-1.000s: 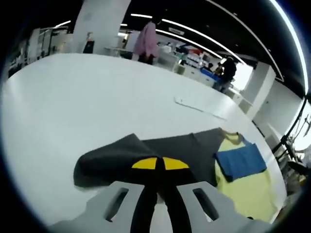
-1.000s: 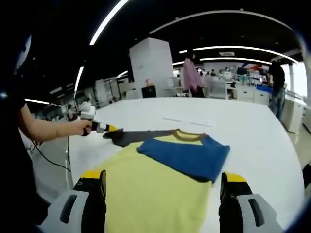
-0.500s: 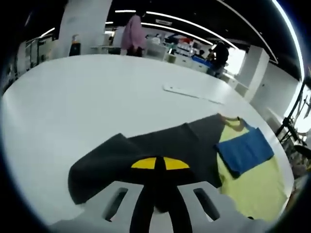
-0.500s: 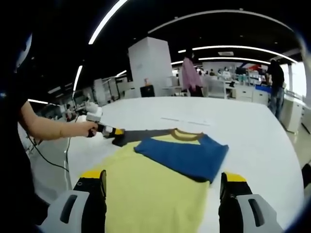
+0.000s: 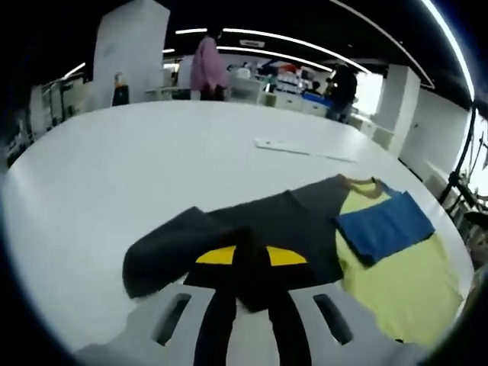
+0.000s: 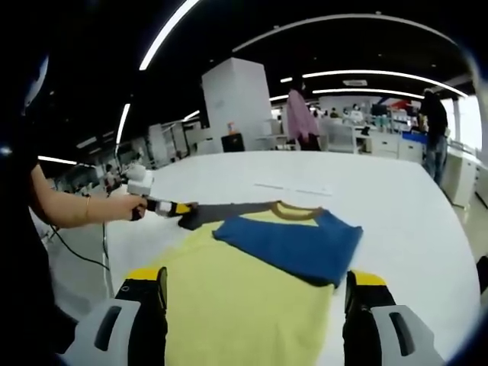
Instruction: Fold the garment on the visible template until the final outline fits inside the template.
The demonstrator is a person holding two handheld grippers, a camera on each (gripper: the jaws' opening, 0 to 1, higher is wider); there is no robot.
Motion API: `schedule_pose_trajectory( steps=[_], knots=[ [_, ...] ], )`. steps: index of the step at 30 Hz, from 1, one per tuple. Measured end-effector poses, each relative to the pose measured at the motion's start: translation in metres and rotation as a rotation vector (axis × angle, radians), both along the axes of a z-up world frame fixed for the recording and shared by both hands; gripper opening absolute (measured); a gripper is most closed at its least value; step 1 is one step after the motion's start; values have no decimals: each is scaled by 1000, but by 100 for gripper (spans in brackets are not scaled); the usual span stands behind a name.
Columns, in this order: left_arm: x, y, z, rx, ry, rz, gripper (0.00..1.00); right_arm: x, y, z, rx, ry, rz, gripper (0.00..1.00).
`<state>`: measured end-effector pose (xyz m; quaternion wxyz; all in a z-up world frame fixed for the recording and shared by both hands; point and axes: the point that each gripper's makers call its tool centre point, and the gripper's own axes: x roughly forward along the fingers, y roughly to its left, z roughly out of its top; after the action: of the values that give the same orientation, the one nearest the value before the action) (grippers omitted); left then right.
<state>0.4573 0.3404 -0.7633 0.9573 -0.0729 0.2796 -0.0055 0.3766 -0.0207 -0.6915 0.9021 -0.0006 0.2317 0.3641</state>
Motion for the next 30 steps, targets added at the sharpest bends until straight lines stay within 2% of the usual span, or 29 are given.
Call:
schedule_pose_trajectory(
  steps=[9,15,21,30],
  knots=[
    [-27,32,0,27,-16,182,16,-1,3,1,1,-3,11,96],
    [-33,46,-11,26,8,247,18,-2,5,1,3,-2,16,96],
    [-22,48,-12,69,4,221,18,-2,1,0,-1,1,5,96],
    [0,53,-15,90,-1,217,18,-1,-6,0,-6,5,-16,96]
  ],
)
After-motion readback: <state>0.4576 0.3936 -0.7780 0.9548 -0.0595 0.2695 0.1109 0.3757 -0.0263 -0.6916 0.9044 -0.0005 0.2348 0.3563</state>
